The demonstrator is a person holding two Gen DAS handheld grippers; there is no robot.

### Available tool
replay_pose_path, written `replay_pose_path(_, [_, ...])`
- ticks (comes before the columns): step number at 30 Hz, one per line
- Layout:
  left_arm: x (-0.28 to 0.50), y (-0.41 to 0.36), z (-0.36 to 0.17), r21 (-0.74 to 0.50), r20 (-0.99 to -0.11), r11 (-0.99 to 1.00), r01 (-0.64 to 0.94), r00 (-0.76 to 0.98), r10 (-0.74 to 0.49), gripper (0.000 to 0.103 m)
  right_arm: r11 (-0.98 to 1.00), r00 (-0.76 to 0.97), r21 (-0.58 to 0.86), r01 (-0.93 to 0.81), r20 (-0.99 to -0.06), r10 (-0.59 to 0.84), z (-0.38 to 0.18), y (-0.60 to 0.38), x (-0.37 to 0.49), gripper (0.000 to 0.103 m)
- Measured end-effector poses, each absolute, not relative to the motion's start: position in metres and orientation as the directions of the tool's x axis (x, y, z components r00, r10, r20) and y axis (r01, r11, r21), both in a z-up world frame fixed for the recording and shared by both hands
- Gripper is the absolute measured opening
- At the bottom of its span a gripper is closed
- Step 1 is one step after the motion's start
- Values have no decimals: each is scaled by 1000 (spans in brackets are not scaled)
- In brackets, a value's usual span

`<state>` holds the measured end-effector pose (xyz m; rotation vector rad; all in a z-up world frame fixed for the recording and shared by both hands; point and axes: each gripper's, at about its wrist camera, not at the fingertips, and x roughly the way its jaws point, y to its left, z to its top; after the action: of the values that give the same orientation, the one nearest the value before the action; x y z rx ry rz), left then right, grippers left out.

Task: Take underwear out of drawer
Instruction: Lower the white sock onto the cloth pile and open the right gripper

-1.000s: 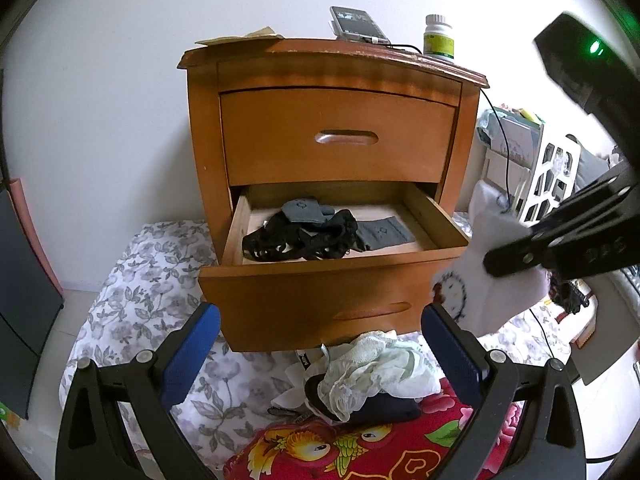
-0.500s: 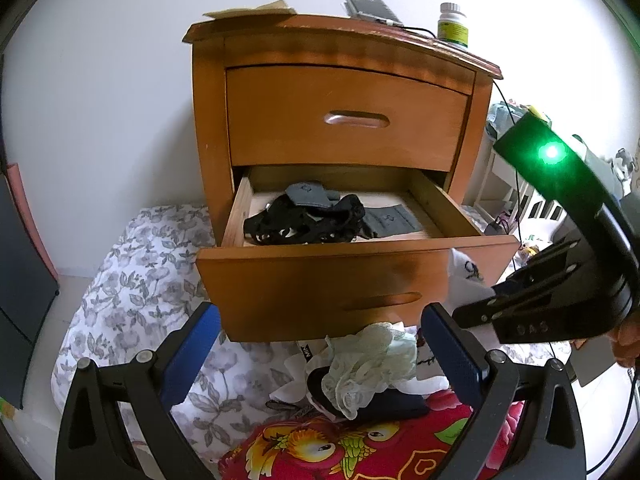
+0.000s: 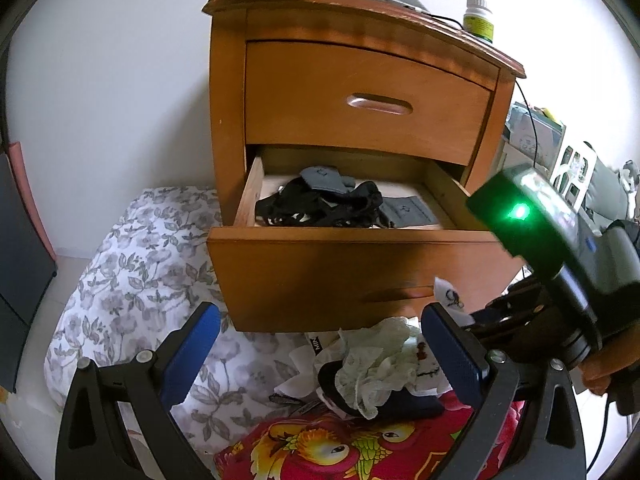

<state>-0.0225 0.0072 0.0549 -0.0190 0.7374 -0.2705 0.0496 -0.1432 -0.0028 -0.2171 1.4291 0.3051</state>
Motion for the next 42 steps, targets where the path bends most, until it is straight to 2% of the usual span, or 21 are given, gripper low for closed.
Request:
replay_pose_path(13, [-14, 12, 44, -128, -679, 965, 227, 690, -252, 101, 944, 53, 8, -329, -998, 27, -44, -137, 57, 20])
replay_pose_path(21, [-13, 15, 42, -132, -682, 967, 219, 688, -249, 101, 946, 47, 13, -323, -998, 30, -45, -139, 58, 20])
replay_pose_path(25, [-14, 17, 43, -132, -679, 967, 217, 691, -248, 101, 941, 75, 36, -337, -995, 65, -23, -140, 55, 20])
replay_pose_path(31, [-15, 22, 46, -137, -671, 969, 204, 701, -242, 101, 924, 190, 103, -367, -964, 183, 42, -137, 53, 17])
replay_pose_path(35, [-15, 24, 46, -138, -672, 970, 198, 701, -239, 101, 923, 240, 126, -363, -945, 223, 60, -135, 54, 17])
replay_pose_path(42, [-15, 25, 46, -139, -672, 970, 197, 701, -239, 101, 949, 116, 141, -283, -977, 180, -8, -139, 63, 17])
